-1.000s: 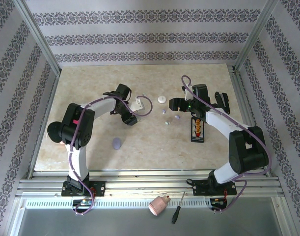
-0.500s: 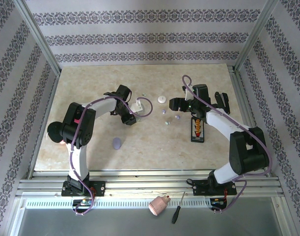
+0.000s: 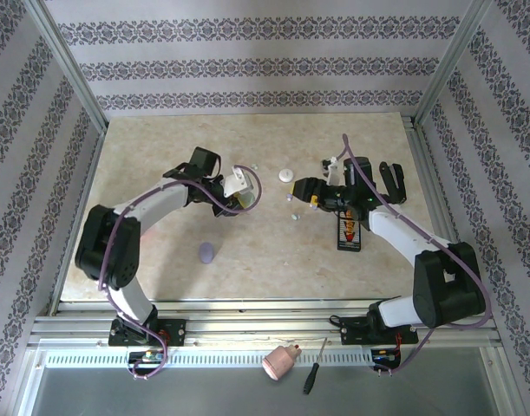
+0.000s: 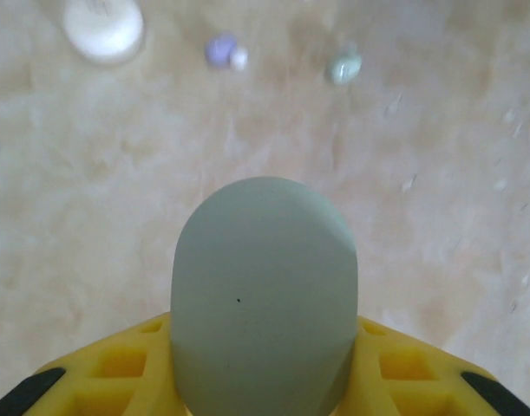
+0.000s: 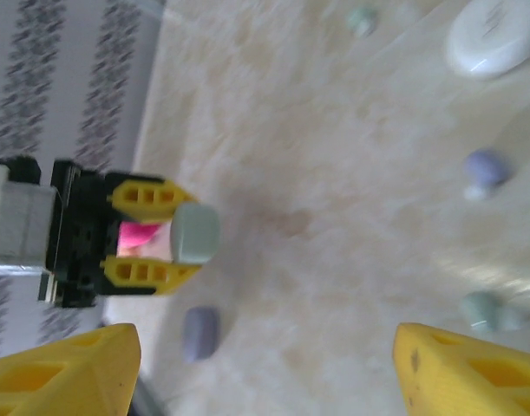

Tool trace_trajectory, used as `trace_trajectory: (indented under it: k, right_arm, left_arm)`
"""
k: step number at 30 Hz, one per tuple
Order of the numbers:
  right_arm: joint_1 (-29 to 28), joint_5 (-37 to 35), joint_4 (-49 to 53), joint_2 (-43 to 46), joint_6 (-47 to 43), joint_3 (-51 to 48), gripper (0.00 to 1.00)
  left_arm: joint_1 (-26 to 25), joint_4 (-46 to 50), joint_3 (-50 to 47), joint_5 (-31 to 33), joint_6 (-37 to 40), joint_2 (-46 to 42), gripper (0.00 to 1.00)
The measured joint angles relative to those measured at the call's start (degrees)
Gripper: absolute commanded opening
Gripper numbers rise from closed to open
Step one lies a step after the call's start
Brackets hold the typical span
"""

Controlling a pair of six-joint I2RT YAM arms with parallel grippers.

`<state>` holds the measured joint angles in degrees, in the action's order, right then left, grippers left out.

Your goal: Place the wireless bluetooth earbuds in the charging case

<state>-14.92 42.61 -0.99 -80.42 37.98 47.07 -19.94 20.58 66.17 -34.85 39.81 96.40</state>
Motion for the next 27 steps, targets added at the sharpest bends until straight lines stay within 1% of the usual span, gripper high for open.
trace_trajectory:
  k: [4,8,13,17,22,24,27]
  right_arm:
    - [-3.52,6.32,-4.5,-1.25,6.29,-0.11,0.76]
    - [-6.49,9.29,-8.24,-2.93,10.47,-0.09,0.75]
    - [-9.09,10.4,-10.08,-6.45,13.64,0.96,0.7]
    - [-10.19,10.43,-10.82,-9.09,15.67,2.4,0.58]
    - [-10.36,10.38,-11.56,-9.81,16.96,3.76,0.47]
    - [-10.38,10.36,-11.76,-9.94,17.35,4.09,0.46]
    - [-10.38,10.38,-11.98,-10.19,17.42,4.2,0.47]
  left_arm:
    - [-0.74,-6.99,-4.94,-3.54,-0.92,-5.11,0.32]
    - [-1.14,-10.97,-7.82,-7.32,-1.75,-6.91,0.32]
    - [-1.68,-13.38,-8.41,-9.14,-2.4,-6.99,0.32]
    - [-2.14,-13.86,-8.98,-9.84,-2.36,-7.78,0.32]
    - [-2.19,-13.86,-9.46,-10.14,-1.88,-8.81,0.32]
    - [-2.19,-13.84,-9.49,-10.16,-1.44,-8.81,0.32]
    - [-2.19,-13.84,-9.6,-10.16,-1.09,-8.81,0.32]
